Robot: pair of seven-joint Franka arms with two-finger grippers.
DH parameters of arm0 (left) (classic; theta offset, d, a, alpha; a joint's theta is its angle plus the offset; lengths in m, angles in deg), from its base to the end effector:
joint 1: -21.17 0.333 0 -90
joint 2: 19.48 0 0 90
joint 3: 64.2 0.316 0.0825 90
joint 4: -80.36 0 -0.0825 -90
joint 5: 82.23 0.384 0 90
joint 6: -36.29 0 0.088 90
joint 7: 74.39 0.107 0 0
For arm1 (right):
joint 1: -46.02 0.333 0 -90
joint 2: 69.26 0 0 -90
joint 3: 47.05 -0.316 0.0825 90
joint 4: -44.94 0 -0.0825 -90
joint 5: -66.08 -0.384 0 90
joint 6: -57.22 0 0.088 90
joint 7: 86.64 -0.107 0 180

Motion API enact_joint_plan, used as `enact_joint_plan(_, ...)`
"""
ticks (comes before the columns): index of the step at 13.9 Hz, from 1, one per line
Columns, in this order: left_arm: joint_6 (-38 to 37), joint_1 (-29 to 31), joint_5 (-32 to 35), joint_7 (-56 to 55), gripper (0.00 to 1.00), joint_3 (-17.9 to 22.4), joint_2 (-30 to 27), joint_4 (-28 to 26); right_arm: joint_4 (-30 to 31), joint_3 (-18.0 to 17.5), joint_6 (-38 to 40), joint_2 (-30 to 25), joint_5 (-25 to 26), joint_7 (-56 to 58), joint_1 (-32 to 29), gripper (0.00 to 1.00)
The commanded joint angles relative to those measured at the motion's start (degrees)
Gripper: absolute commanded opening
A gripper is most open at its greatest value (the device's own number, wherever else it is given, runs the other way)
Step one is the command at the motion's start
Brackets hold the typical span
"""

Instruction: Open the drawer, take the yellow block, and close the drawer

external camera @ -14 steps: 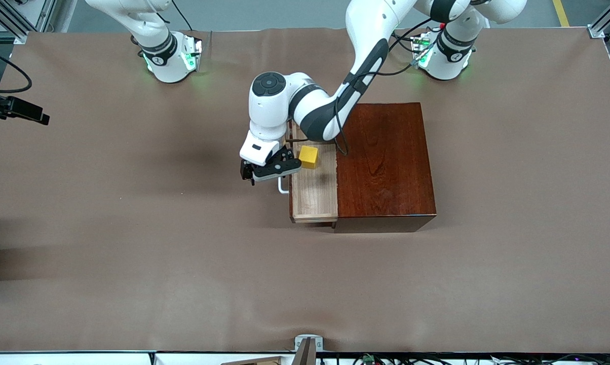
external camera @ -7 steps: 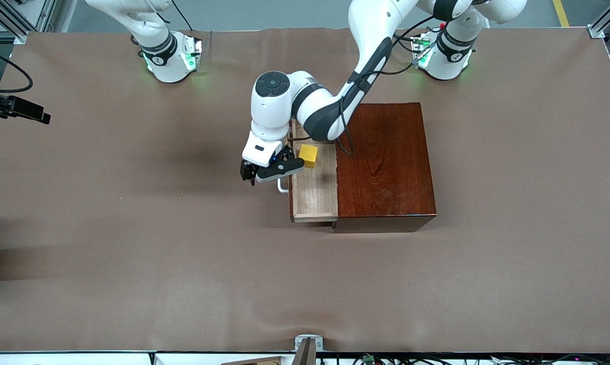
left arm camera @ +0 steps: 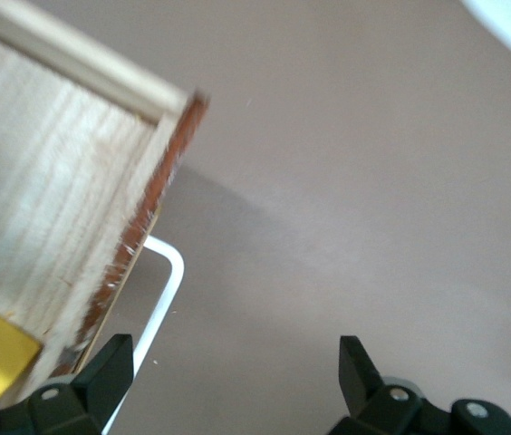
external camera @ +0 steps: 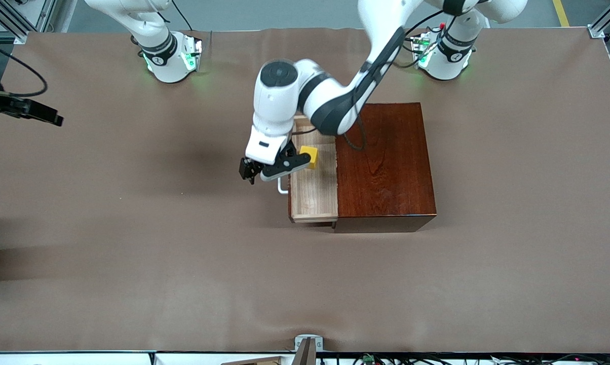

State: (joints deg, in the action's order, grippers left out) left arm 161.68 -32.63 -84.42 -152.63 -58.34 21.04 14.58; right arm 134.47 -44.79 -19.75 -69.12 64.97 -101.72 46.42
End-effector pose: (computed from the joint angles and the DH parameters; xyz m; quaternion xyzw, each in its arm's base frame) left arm 0.5013 -0.5946 0.4204 0.9539 0.2487 0.0878 0.1432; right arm 0.5289 -0.0147 0.6098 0.9831 -0.1453 -0.1110 0.0032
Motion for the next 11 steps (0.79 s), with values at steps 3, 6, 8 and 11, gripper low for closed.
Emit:
enact_joint_plan(3, -7.50, 1.33, -0.46, 0.64, 1.00, 0.46, -5.97, -1.01, -0.41, 0.12, 1.55, 0.90, -2.57, -14.95, 5.21, 1.00)
enact_joint_plan(6, -14.62, 1.59, 0.86, 3.96, 1.00, 4.50, -11.50, -2.15, -0.76, 0.03, 0.50, 2.93, -5.39, -31.37, 9.60, 1.00)
enact_joint_plan(8, -21.82, 3.51, 3.15, 10.53, 1.00, 5.91, -15.19, -2.51, -0.76, 0.12, -0.11, 3.37, -6.27, -37.02, 12.24, 1.00)
enact_joint_plan(11, -30.27, 7.47, 6.47, 17.48, 1.00, 5.92, -20.37, -2.60, -0.76, 0.03, -1.61, 5.12, -9.24, -49.97, 14.62, 1.00)
